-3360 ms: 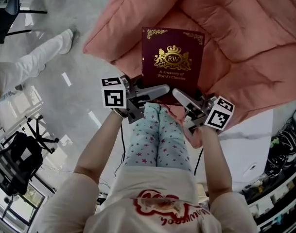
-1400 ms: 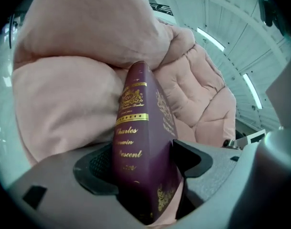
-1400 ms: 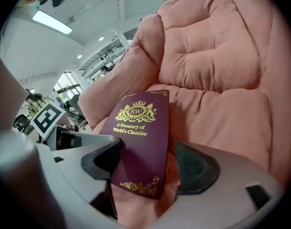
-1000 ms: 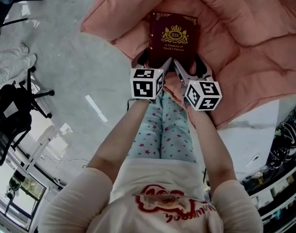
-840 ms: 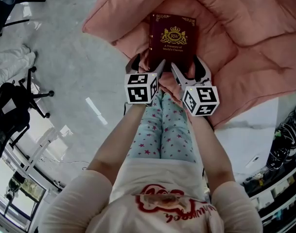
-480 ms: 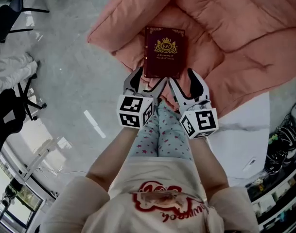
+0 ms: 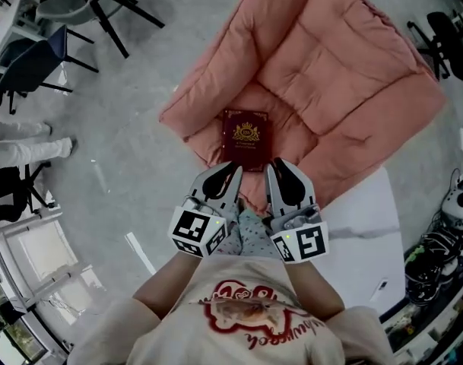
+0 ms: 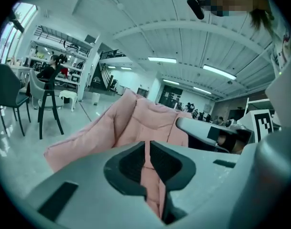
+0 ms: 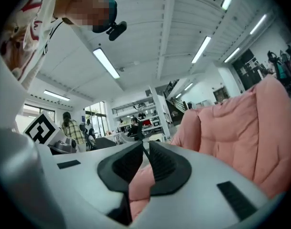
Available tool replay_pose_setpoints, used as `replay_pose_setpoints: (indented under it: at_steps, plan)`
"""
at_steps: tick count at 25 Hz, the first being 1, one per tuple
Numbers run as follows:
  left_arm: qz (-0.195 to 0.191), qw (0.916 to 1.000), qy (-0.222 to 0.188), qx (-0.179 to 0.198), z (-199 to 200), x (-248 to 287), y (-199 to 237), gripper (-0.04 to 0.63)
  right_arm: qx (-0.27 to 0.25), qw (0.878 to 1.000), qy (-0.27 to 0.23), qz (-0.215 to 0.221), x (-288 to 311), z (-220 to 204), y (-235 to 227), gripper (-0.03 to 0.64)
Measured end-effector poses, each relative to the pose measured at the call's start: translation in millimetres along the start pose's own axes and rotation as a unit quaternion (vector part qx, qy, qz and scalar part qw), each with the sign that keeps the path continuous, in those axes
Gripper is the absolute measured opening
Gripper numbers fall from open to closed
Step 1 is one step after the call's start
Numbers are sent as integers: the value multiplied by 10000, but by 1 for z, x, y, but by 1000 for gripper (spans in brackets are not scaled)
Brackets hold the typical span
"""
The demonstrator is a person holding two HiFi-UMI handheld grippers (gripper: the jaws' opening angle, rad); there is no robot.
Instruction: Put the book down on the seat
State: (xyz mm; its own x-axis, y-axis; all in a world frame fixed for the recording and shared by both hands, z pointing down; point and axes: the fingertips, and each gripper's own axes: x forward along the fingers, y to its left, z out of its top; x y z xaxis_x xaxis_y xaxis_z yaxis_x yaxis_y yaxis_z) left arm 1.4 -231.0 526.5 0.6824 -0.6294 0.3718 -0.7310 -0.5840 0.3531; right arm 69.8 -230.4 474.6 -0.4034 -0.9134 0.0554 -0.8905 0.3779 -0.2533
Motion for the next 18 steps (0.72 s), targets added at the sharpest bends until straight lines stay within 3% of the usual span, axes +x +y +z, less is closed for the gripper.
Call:
replay_pose_setpoints:
  at_steps: [7,18]
  plan:
    - [-287,9987,-369,210,55,-18,-46,5,-229,9982,-496,228,-18,76,19,2]
    - [-448,9915,-1134,444,115,-35,-80,5,-332,9947,-782,576,-37,125,35,0]
